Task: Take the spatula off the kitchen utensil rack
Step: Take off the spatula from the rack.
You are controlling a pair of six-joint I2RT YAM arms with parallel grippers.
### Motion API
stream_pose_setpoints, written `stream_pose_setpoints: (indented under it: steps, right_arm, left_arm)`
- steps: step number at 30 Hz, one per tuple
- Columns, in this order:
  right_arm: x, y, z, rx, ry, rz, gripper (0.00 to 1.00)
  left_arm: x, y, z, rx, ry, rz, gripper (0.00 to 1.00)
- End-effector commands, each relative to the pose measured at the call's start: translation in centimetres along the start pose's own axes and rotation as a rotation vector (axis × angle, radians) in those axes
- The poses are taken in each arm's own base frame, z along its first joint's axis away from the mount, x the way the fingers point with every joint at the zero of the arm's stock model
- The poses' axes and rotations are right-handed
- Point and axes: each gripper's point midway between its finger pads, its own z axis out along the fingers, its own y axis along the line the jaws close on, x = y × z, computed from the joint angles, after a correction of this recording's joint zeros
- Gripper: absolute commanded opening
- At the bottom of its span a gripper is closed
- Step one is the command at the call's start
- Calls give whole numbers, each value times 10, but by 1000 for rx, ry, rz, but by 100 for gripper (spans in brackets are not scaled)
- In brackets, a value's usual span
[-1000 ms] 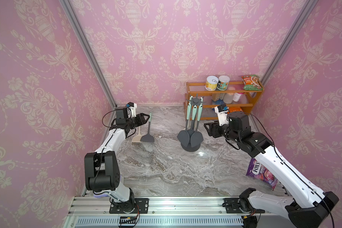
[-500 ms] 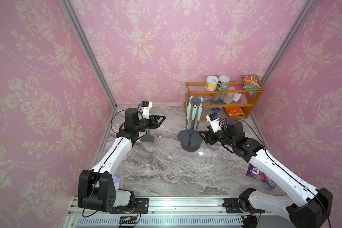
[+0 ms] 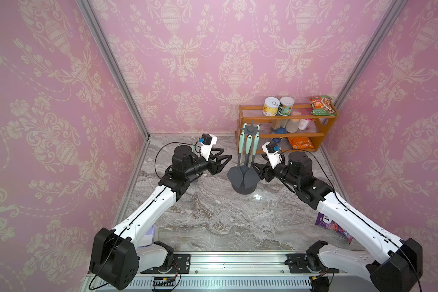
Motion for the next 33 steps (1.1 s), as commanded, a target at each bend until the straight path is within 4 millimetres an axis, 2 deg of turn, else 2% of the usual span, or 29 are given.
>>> stream_pose_setpoints:
  steps: [1,7,11,17,25,29,31,33]
  right_arm:
    - [-24,-1,3,6,-84,-58,69]
    - [-31,-1,5,6,-113,-72,69]
    - [-32,-4,12,9,-109,-82,69]
    - [-33,-7,21,11,-119,-89,67]
    - [-32,-15,25,20,-143,-91,57]
    - [-31,-16,25,11,-152,-85,47]
    - [-31,-16,25,3,-157,-84,44]
    - [-32,-16,25,-5,-161,-81,38]
  left_arm:
    - [-12,2,9,-19,-64,83,58]
    - [-14,-7,16,34,-69,106,57]
    - [-12,-19,19,70,-74,126,57]
    - [-13,-26,31,93,-70,149,56]
    - [-13,-22,53,63,-68,183,56]
    - [-13,-19,63,60,-71,190,55]
    - [-12,-17,66,48,-70,196,54]
    - [-12,-16,69,46,-68,199,47]
